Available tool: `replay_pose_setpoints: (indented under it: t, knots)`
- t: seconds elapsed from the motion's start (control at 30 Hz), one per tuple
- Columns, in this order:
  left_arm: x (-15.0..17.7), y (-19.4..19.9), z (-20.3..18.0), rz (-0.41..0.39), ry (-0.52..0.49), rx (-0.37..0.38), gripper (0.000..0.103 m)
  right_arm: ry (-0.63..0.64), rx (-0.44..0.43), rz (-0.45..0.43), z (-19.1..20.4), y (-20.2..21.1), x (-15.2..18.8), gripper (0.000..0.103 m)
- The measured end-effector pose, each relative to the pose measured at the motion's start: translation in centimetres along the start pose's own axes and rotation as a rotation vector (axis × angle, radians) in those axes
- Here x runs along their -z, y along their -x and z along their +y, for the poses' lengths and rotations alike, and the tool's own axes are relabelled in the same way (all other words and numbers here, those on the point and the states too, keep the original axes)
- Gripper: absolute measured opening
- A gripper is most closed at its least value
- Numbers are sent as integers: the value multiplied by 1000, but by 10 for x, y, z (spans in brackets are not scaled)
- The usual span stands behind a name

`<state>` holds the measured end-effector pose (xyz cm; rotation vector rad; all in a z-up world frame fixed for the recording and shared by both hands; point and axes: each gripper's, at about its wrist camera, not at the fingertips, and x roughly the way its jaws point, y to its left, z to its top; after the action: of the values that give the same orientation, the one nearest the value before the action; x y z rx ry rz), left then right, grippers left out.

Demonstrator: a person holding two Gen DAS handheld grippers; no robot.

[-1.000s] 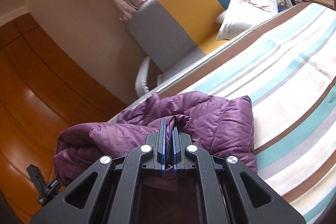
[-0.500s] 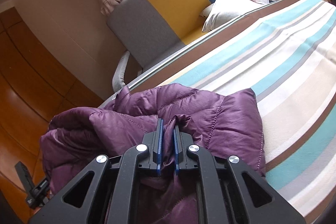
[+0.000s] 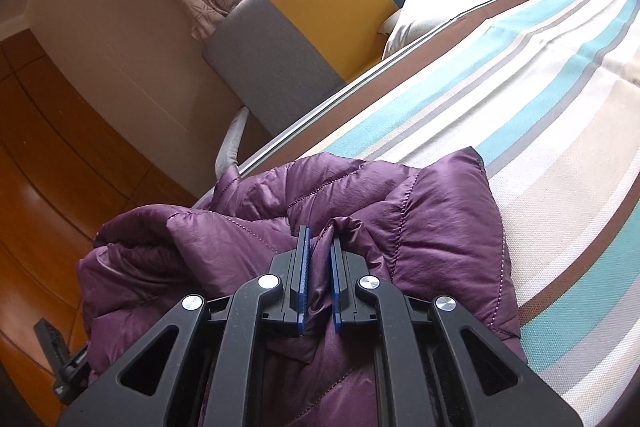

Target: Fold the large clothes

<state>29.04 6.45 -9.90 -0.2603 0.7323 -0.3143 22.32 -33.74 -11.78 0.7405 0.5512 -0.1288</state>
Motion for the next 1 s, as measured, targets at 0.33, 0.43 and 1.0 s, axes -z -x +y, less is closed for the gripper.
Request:
replay_pose_setpoints:
  t: [0.33,0.43,1.0]
  knots:
    - [16,96,-55,-334,-122,-41,99,-43,-79,-103,-10,20,6,28]
    - [16,76,-84,-239,-202,-28,99,-42,-81,-117,-10,23,7,32]
    - [33,-16,-80,20,-209,13,100,289,69,-177,53,60,24,66]
